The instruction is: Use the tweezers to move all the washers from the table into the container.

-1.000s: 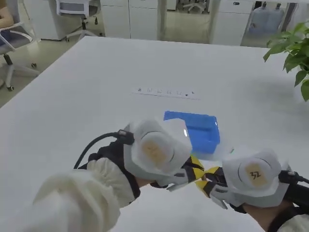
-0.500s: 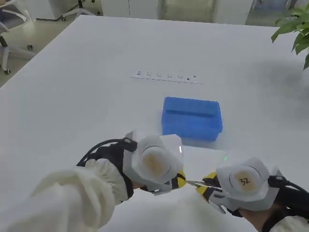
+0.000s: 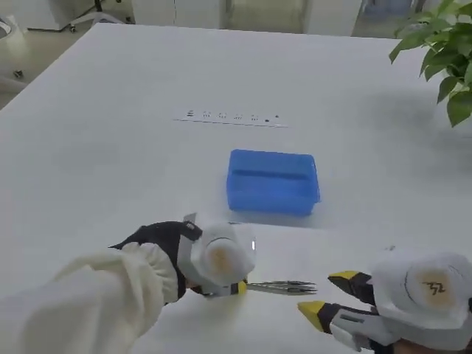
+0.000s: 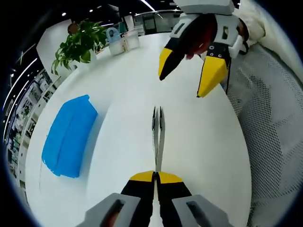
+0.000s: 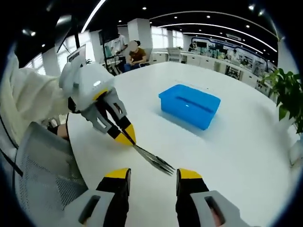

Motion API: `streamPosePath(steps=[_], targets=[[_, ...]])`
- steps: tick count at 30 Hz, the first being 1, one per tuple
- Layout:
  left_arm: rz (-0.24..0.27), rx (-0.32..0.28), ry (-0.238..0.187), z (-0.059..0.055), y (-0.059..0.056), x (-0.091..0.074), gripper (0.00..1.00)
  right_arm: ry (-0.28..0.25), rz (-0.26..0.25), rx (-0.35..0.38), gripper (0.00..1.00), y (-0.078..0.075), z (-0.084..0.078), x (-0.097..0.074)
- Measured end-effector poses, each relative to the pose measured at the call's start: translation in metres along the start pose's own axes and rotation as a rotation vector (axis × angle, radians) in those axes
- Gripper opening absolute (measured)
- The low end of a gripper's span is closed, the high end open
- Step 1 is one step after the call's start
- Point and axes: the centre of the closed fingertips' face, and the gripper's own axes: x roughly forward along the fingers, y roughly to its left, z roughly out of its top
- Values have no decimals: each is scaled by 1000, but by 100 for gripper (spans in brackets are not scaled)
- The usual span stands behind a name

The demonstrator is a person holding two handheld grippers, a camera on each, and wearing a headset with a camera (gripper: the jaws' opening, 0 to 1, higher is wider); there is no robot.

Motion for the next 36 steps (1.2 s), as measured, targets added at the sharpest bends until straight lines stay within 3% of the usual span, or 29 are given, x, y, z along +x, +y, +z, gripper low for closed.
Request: streamPosePath(steps=[3, 5, 8, 9, 11, 13, 15, 17, 23, 25, 28, 31, 36], targets=[[7, 12, -7, 1, 2, 1, 0, -5, -11, 58, 37, -4, -5, -4], [29, -12, -2, 0, 5, -1, 7, -10, -16, 76, 39, -6, -6, -5], [75, -155, 4, -6, 10, -8, 28, -22, -25, 84, 40, -8, -2, -6], [84, -176, 7, -7, 11, -9, 32, -25, -29, 84, 41, -8, -1, -6], [114, -291, 2, -12, 11, -17, 40, -30, -32, 88, 43, -9, 1, -7], [156, -411, -28, -15, 13, -26, 50, -47, -39, 98, 46, -10, 5, -8], [194, -476, -37, -19, 14, -35, 62, -54, -39, 103, 49, -11, 8, -8], [224, -549, -72, -19, 13, -44, 73, -54, -43, 99, 52, -13, 9, -8], [265, -733, -153, -25, 3, -62, 88, -54, -53, 102, 66, -19, 13, -11], [256, -747, -142, -30, -1, -64, 92, -61, -56, 102, 69, -22, 16, -12], [285, -763, -146, -35, -5, -73, 94, -53, -51, 99, 73, -22, 17, -13], [268, -800, -174, -32, -11, -80, 99, -44, -38, 105, 79, -21, 16, -13], [298, -764, -183, -25, -10, -93, 99, -59, -6, 163, 86, -17, 19, -14]])
